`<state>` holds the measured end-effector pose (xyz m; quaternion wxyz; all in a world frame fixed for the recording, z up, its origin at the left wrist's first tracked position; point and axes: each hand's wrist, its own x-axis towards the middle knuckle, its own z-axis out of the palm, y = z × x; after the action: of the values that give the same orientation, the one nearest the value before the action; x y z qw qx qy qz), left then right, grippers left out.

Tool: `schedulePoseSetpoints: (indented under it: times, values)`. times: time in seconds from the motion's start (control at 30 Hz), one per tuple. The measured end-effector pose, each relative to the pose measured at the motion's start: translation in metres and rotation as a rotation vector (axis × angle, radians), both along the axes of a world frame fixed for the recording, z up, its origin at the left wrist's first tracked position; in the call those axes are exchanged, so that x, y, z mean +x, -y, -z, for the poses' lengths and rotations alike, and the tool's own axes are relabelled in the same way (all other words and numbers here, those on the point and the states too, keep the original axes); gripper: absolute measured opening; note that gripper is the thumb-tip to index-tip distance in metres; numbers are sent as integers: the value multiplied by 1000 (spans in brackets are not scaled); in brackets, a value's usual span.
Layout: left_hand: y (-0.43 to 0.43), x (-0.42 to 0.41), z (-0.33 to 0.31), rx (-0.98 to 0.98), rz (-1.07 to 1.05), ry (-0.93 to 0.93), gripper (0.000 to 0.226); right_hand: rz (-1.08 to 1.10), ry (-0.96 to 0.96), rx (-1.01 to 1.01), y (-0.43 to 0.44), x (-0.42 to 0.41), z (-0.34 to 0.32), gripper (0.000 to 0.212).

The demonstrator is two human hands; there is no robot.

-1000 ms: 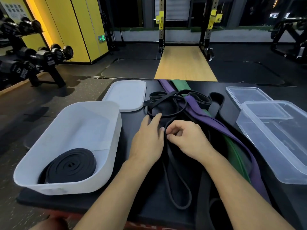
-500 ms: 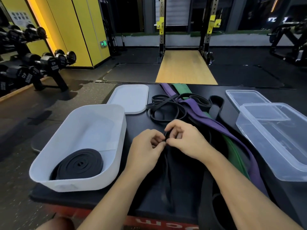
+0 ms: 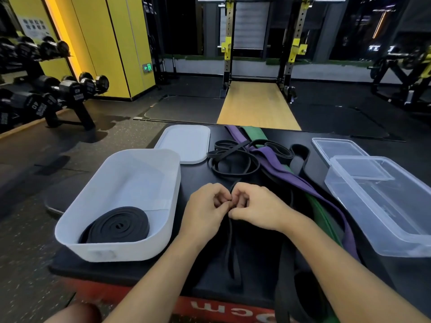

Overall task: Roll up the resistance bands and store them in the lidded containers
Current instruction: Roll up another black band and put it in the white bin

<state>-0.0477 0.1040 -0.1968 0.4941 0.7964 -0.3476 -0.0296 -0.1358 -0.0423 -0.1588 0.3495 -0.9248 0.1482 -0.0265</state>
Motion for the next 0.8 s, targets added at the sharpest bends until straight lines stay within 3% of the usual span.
schedulePoseSetpoints:
  times: [0.33,0.5,0.67,0.8]
  values:
    - [0,0,-2,4,35,7,16,112,-121,-86,-24,-16,-5,37]
    - [-3,-4,-2,28,60,42,13,88,-169,18,-26,-27,-9,34]
    - [-6,-7,-5,-30,63,-2,16,248,-70,-153,-26,-30,0,26]
    - [-7,-12,-4,14,52,63,14,291,84,-6,-16,-29,8,27]
